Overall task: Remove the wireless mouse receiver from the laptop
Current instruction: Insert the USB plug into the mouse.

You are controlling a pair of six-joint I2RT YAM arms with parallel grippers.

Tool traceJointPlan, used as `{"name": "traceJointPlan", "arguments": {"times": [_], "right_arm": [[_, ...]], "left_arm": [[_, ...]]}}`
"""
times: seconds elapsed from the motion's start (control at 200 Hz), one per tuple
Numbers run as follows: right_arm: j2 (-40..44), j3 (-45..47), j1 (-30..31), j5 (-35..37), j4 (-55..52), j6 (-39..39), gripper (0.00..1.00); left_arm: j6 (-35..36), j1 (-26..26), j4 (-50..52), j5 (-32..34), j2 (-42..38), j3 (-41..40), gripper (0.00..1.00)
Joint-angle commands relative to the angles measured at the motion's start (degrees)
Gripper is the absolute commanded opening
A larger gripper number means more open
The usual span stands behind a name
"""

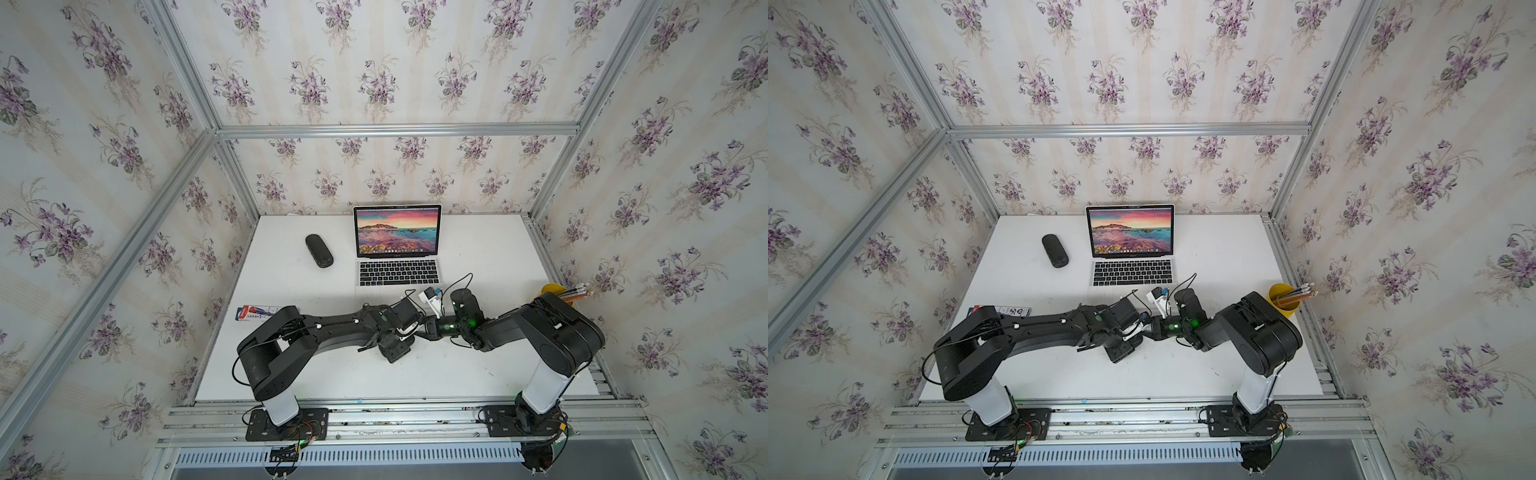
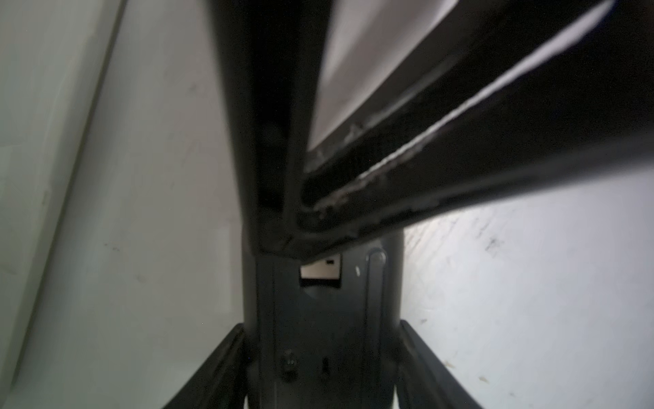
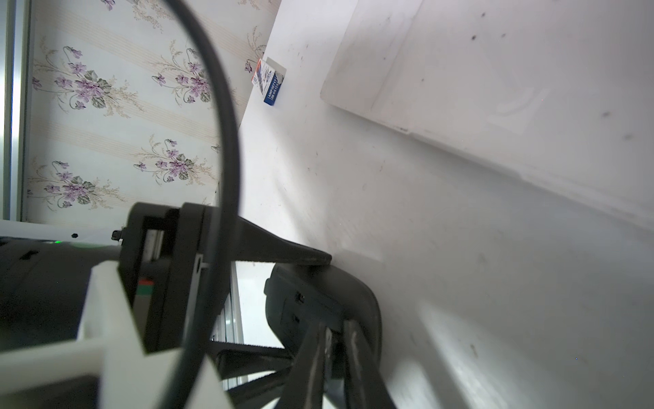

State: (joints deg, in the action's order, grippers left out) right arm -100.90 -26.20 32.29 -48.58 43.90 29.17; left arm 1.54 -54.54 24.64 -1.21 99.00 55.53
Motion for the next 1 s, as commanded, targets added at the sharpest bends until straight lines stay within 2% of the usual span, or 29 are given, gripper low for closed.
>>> {"name": "traceJointPlan", "arguments": {"times": [0.0,0.425,0.724,0.994], "right_arm": [[0.09,0.69,0.36,-6.35,4.03,-0.92,0.14],[0.43,2.07,0.40,-3.88,-0.43,-3.73,0.10],[2.02,1.33,0.34,-1.61,-5.39,-6.71,0.19],[2.85,0.97,0.38,-1.08,-7.80,-8.13,0.22]], "left_arm": [[0.47,-0.04,-3.21,-0.15,1.44,0.09,0.65],[0.57,-0.04,-2.50,0.42,1.90,0.83,0.65],[0.59,0.06,-2.57,0.69,1.57,0.46,0.65],[0.52,0.06,-2.75,0.82,1.59,0.28,0.65]]}}
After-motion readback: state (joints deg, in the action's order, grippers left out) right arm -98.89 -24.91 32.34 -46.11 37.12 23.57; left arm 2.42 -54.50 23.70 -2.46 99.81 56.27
